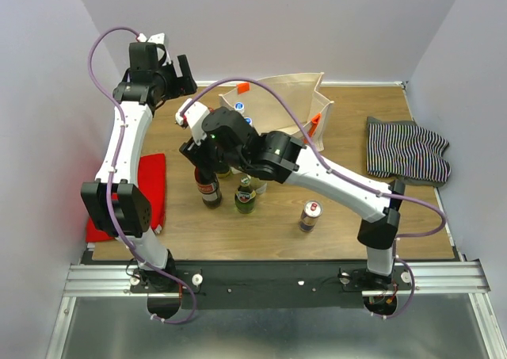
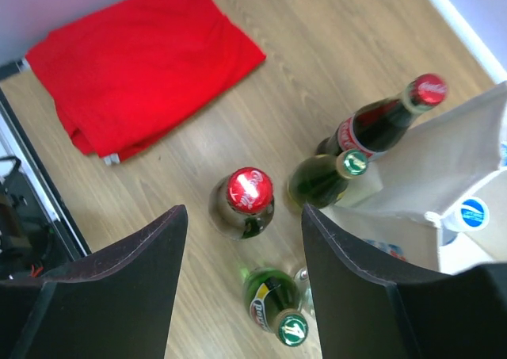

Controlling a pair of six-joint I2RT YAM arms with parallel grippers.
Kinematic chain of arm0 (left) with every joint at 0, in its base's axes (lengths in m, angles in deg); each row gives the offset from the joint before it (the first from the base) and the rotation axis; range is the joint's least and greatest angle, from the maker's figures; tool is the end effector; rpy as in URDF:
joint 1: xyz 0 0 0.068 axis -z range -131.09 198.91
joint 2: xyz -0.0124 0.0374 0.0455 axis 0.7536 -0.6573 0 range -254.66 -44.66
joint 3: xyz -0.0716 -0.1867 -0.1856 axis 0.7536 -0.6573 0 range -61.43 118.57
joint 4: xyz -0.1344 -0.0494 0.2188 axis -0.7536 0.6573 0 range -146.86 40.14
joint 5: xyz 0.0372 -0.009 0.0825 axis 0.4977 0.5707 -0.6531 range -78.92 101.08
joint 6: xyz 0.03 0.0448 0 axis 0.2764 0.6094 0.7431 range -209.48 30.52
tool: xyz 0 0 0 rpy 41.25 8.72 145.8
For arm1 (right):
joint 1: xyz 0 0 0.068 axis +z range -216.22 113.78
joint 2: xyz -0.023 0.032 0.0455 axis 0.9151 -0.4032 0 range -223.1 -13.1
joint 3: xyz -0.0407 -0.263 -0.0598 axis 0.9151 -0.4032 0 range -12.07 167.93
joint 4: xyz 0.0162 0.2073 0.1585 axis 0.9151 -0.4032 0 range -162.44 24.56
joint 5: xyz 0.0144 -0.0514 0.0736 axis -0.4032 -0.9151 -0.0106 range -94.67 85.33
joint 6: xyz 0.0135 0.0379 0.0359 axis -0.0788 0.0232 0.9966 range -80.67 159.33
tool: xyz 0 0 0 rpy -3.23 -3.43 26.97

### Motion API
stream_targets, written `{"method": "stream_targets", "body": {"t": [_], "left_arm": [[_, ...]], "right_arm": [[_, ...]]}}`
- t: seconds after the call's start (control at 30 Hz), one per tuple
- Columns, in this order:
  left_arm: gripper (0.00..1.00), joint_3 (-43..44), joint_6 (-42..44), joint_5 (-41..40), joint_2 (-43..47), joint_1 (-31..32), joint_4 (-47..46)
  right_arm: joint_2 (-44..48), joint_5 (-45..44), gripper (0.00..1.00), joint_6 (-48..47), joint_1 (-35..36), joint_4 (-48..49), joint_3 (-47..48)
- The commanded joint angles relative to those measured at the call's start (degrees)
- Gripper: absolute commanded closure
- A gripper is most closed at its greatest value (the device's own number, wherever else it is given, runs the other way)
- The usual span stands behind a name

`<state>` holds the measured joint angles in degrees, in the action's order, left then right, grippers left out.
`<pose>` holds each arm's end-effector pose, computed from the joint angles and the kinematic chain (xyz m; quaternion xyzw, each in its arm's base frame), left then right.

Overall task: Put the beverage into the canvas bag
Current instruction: Pick up the drink from the center of the board.

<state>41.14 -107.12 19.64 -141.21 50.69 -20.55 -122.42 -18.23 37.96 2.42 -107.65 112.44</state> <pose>0.3814 -0.0172 0.4061 -0.0826 0.8618 -0.1475 0.4783 0.1625 0.3926 0.4353 -0.4352 0.7290 0.2035 0.4876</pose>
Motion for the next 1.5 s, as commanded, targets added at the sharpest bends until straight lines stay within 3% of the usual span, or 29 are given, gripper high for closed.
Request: {"method": "stream_targets", "body": {"t": [0.0, 1.47], "left_arm": [[0.01, -1.84, -0.89, 1.99, 0.49, -1.34, -0.46], [0.01, -6.06, -1.16, 3.66, 0.66, -4.15, -2.3]], "right_arm": [[-2.39, 3.1, 0.32, 0.66, 0.27, -2.52, 3.02], [-8.54, 16.72, 0.38, 3.12, -6.33, -1.99, 1.35]]}}
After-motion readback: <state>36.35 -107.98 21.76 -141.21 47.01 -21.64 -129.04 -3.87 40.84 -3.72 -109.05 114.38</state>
